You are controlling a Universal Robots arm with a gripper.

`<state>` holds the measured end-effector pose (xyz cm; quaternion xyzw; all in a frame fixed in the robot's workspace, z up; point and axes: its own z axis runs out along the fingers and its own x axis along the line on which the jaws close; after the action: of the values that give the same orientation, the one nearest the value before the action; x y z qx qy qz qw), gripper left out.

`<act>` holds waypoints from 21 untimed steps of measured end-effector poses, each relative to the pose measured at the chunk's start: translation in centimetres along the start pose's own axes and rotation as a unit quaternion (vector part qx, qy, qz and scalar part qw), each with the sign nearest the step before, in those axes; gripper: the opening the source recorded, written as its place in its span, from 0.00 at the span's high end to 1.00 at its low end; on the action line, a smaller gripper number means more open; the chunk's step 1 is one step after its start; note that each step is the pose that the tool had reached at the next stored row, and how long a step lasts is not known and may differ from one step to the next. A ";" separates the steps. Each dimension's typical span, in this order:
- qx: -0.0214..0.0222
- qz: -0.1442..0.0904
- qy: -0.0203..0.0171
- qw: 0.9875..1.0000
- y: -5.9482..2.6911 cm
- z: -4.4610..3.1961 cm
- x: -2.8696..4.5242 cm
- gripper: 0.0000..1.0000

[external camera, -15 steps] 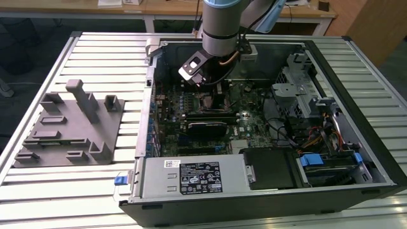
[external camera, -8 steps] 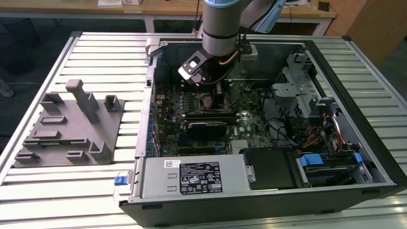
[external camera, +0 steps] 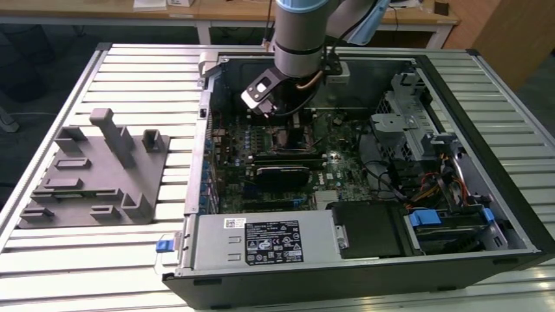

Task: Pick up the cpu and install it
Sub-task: 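Place the cpu into insertion slot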

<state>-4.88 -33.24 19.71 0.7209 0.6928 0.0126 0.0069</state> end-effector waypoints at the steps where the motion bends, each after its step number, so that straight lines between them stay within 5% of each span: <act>1: 0.000 0.000 0.000 1.000 -0.05 0.00 0.00 0.47; 21: 0.000 0.003 0.000 1.000 -0.15 0.07 -0.01 0.47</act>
<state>-5.03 -33.24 19.64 0.7229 0.6908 0.0127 0.0069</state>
